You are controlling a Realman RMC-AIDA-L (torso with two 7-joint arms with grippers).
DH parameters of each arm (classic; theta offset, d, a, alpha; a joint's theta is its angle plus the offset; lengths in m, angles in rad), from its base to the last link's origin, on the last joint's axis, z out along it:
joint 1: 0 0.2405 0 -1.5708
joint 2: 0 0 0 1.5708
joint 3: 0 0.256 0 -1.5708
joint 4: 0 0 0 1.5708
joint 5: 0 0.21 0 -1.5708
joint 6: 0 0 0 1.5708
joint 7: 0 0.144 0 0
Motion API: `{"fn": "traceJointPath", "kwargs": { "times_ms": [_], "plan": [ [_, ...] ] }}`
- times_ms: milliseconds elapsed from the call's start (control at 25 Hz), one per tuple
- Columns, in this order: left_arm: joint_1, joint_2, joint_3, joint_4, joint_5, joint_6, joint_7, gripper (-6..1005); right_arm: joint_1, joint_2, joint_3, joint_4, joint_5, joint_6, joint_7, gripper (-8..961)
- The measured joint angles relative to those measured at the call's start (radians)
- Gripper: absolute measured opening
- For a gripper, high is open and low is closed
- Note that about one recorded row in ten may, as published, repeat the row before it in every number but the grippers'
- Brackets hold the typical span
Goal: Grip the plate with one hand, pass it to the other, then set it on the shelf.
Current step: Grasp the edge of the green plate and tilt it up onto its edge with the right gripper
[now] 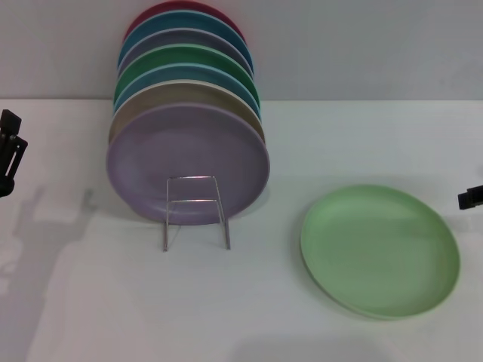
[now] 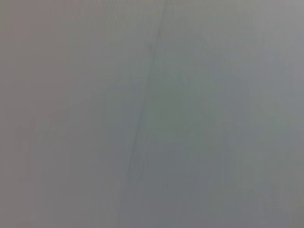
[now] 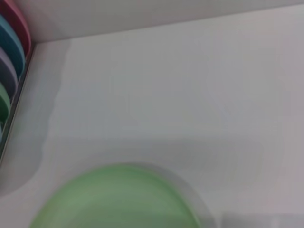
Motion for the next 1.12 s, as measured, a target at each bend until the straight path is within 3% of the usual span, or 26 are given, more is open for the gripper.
{"fn": "traceJointPath", "kwargs": {
  "times_ms": [320,1120],
  "plan": [
    [0.001,0.0,0.0,0.002,0.0,0.0,0.0,855,0.026,-0.008,-0.007,-0.111,0.0,-0.004,-0.005,656],
    [-0.005,0.001,0.0,0.0,-0.001,0.0,0.0,854,0.074,-0.013,-0.009,-0.236,-0.04,-0.085,-0.026,654]
  ]
}}
